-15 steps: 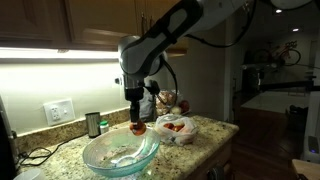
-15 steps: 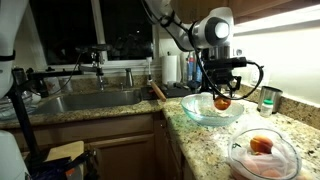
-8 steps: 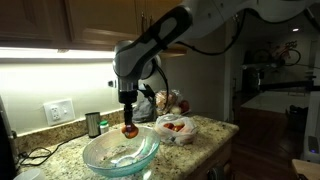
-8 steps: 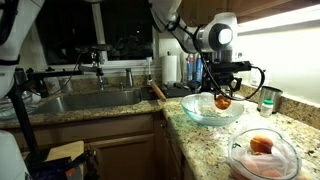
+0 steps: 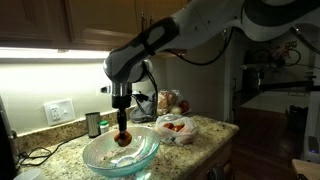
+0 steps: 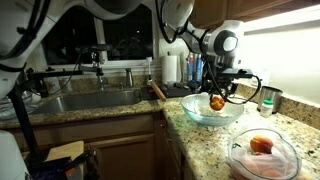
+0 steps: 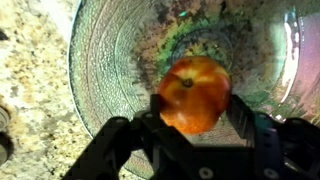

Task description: Get an apple from the white carrier bag and place it in the glass bowl

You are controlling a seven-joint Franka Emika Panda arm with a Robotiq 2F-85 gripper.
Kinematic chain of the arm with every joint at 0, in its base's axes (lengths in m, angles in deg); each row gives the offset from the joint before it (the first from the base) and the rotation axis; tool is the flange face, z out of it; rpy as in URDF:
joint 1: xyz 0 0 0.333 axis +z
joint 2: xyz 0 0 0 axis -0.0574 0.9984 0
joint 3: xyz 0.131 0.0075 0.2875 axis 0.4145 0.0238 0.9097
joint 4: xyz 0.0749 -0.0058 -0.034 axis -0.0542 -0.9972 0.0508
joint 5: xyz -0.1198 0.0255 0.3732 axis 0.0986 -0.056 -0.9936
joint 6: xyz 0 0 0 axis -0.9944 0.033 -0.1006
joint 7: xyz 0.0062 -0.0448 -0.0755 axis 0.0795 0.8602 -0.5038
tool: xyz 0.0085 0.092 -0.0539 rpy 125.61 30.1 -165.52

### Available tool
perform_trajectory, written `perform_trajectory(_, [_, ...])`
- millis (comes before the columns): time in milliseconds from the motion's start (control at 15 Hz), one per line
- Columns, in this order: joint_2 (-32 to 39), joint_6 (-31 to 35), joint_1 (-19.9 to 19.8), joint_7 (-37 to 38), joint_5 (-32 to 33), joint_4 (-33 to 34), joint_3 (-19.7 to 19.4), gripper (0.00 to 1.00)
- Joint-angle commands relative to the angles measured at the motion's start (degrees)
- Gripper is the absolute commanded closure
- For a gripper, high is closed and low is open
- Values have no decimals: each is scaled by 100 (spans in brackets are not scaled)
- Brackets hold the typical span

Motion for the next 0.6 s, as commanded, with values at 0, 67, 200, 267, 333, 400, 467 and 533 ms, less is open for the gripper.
perform_trajectory(0, [340,-782,-57,-257,-167,665,78,57])
perform_trajectory(67, [415,-943,-45,-269,-162,790,62,57])
perform_trajectory(200, [532,-1207,-32,-301,-154,989,44,57])
perform_trajectory(267, [581,-1305,-26,-308,-149,1067,37,57])
perform_trajectory(333, [631,-1390,-22,-317,-147,1154,33,57])
perform_trajectory(400, [673,-1475,-14,-315,-140,1222,27,57])
perform_trajectory(467, [716,-1542,-8,-318,-136,1301,23,57])
perform_trajectory(533, [757,-1612,1,-317,-128,1374,18,57])
